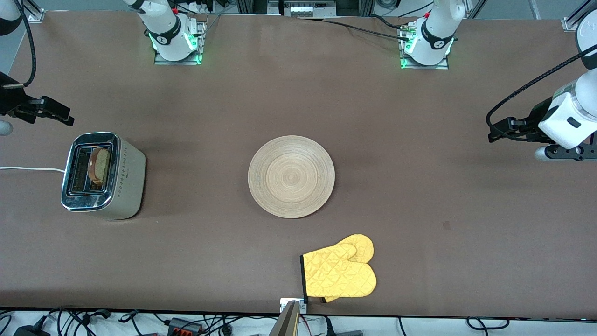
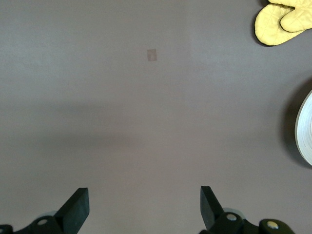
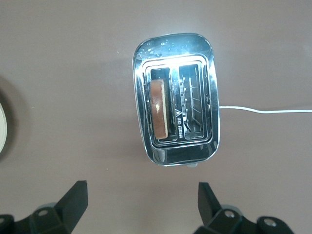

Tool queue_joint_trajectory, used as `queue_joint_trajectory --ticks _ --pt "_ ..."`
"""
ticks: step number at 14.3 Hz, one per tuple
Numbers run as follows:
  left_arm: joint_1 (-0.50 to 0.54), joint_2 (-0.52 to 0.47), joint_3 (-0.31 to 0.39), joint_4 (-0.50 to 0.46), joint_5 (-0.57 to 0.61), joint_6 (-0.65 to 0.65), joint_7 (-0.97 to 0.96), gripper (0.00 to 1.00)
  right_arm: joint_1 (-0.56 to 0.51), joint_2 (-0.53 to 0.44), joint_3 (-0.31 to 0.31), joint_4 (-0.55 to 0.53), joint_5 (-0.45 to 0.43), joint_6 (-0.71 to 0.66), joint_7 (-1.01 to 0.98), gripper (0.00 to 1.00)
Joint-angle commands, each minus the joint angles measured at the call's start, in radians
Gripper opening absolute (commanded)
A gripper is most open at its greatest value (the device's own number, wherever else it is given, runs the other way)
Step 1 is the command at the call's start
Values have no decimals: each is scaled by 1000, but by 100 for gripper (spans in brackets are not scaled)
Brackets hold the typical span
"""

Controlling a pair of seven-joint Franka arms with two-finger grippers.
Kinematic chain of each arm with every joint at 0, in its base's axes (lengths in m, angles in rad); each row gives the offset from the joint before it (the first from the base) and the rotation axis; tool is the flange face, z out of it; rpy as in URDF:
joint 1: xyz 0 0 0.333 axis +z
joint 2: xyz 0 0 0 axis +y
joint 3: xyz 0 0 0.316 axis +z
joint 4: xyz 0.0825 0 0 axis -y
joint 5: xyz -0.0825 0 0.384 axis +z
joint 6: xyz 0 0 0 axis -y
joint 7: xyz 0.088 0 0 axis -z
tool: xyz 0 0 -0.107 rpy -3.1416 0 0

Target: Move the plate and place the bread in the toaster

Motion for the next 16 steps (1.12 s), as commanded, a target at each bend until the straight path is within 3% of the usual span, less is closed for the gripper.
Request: queue_joint_trajectory --ticks 1,16 --pt "7 -12 -3 0 -5 -2 15 100 -17 -23 15 -17 -11 1 3 100" --pt "8 -16 -3 -4 -1 -18 7 100 -12 -25 18 -17 -11 -11 -2 100"
